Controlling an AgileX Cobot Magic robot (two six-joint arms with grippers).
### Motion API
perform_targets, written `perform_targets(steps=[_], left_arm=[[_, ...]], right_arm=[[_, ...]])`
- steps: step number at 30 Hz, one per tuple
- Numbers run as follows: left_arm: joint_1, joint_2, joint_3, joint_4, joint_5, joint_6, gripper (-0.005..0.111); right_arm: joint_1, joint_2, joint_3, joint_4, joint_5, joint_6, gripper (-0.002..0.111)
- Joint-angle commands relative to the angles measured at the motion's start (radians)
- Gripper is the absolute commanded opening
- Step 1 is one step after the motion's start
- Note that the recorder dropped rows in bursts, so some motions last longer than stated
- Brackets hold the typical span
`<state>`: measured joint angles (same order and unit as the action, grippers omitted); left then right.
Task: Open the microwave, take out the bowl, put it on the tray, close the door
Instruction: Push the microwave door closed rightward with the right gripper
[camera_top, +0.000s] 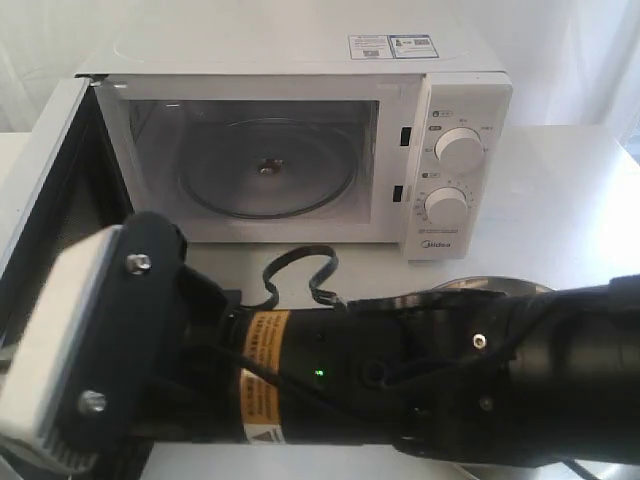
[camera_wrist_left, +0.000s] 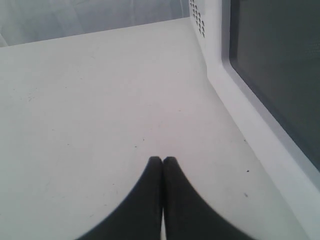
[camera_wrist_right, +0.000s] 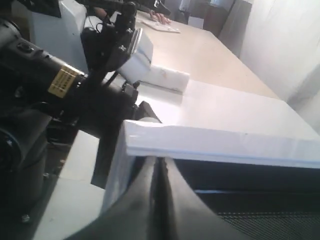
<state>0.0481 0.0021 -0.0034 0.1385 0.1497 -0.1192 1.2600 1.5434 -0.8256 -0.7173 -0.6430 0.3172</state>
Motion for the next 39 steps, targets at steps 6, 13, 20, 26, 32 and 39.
perform_targets(steps=[6, 13, 20, 26, 32, 39], left_arm=[[-0.001, -0.002, 0.003, -0.003, -0.001, -0.006, 0.000], [-0.001, -0.002, 0.003, -0.003, -0.001, -0.006, 0.000], [-0.001, -0.002, 0.003, -0.003, -0.001, -0.006, 0.000], [-0.001, -0.002, 0.003, -0.003, -0.001, -0.006, 0.000], [-0.001, -0.002, 0.003, -0.003, -0.001, -0.006, 0.000], [-0.001, -0.002, 0.003, -0.003, -0.001, -0.006, 0.000]], right_arm=[[0.012, -0.102, -0.095, 0.087, 0.261, -0.102, 0.000], [0.055, -0.105, -0.097, 0.121, 0.274, -0.105, 0.000], [0.159, -0.103, -0.106, 0.119, 0.245, -0.105, 0.000], [0.283, -0.058, -0.168, 0.047, 0.413, -0.100, 0.000], [0.292, 0.020, -0.217, 0.105, 0.456, -0.068, 0.000], [0.292, 0.063, -0.231, 0.163, 0.469, -0.089, 0.000]])
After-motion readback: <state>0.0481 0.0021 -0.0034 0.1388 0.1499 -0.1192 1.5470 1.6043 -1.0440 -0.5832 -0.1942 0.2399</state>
